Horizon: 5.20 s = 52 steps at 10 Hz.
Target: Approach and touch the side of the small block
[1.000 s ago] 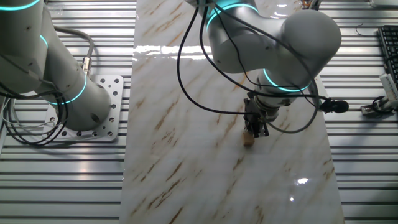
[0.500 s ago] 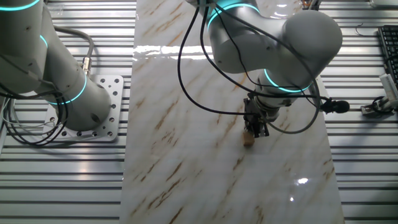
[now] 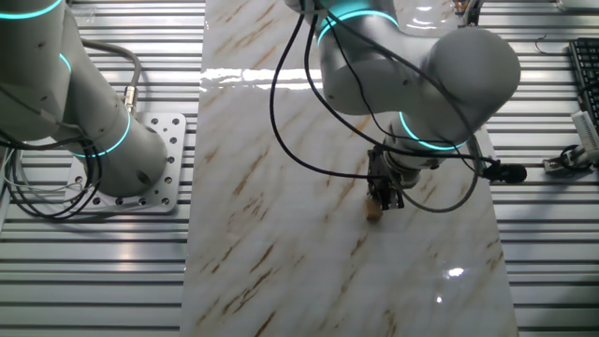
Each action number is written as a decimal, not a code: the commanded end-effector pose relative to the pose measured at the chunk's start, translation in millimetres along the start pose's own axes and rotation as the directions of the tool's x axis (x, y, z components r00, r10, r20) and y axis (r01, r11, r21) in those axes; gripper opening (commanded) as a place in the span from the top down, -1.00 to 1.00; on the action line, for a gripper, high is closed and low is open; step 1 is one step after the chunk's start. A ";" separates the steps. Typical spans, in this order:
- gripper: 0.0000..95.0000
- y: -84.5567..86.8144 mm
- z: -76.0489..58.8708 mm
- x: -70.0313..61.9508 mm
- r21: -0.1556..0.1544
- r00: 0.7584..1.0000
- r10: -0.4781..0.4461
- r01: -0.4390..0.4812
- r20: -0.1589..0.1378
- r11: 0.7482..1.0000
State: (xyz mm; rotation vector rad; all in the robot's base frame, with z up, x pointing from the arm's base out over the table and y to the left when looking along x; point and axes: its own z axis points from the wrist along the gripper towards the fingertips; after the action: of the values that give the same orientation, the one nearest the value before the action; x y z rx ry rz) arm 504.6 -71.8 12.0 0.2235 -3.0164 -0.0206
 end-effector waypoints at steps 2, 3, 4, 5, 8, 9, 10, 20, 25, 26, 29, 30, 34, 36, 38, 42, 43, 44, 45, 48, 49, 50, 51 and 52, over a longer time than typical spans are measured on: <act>1.00 -0.3 0.9 -0.8 0.011 1.000 0.016 -0.016 -0.010 1.000; 1.00 -0.3 0.9 -0.8 0.009 1.000 0.022 -0.022 -0.009 1.000; 1.00 -0.3 0.9 -0.8 0.008 1.000 0.025 -0.025 -0.010 1.000; 1.00 -0.3 0.9 -0.8 0.014 0.999 0.029 -0.029 -0.016 0.999; 1.00 -0.3 0.9 -0.8 0.014 1.000 0.026 -0.026 -0.017 1.000; 1.00 -0.3 0.9 -0.8 0.015 0.999 0.027 -0.026 -0.020 1.000; 1.00 -0.3 0.9 -0.8 0.017 0.999 0.025 -0.025 -0.022 1.000; 1.00 4.1 0.2 -5.0 0.012 0.998 0.057 -0.056 -0.037 0.998; 1.00 -13.8 2.9 2.8 0.009 0.999 0.009 -0.009 -0.034 1.000; 1.00 -16.3 2.9 2.9 0.006 0.999 0.002 -0.002 -0.033 1.000; 1.00 -16.6 2.1 -0.3 0.000 0.999 -0.005 0.005 -0.032 1.000; 1.00 -15.3 2.4 -2.2 -0.002 1.000 -0.004 0.004 -0.031 1.000; 1.00 2.3 5.7 -29.7 0.002 0.992 0.027 -0.027 -0.122 1.000; 1.00 5.2 -7.8 -41.9 0.005 0.972 -0.014 0.015 -0.234 1.000; 1.00 5.5 -14.2 -53.9 -0.021 0.979 -0.031 0.028 -0.202 0.999; 1.00 13.5 -14.4 -71.5 -0.019 0.990 -0.064 0.062 -0.122 0.998; 1.00 13.6 -14.5 -71.7 -0.017 0.989 -0.076 0.074 -0.124 0.997; 1.00 13.7 -14.6 -71.7 -0.010 0.988 -0.085 0.085 -0.128 0.996; 1.00 14.1 -15.7 -70.9 0.002 0.988 -0.087 0.088 -0.129 0.996; 1.00 16.2 -19.2 -68.7 0.053 0.994 -0.100 0.103 -0.049 0.993; 1.00 16.2 -19.3 -68.7 0.055 0.994 -0.099 0.100 -0.035 0.993; 1.00 16.2 -19.3 -68.7 0.059 0.995 -0.096 0.097 -0.021 0.994; 1.00 16.3 -19.4 -68.7 0.061 0.996 -0.092 0.093 -0.007 0.994; 1.00 16.3 -19.4 -68.6 0.058 0.996 -0.087 0.087 0.000 0.995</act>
State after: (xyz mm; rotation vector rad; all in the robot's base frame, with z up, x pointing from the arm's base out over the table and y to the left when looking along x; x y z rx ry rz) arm 570.2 -46.1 24.6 0.3615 -3.0143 0.0649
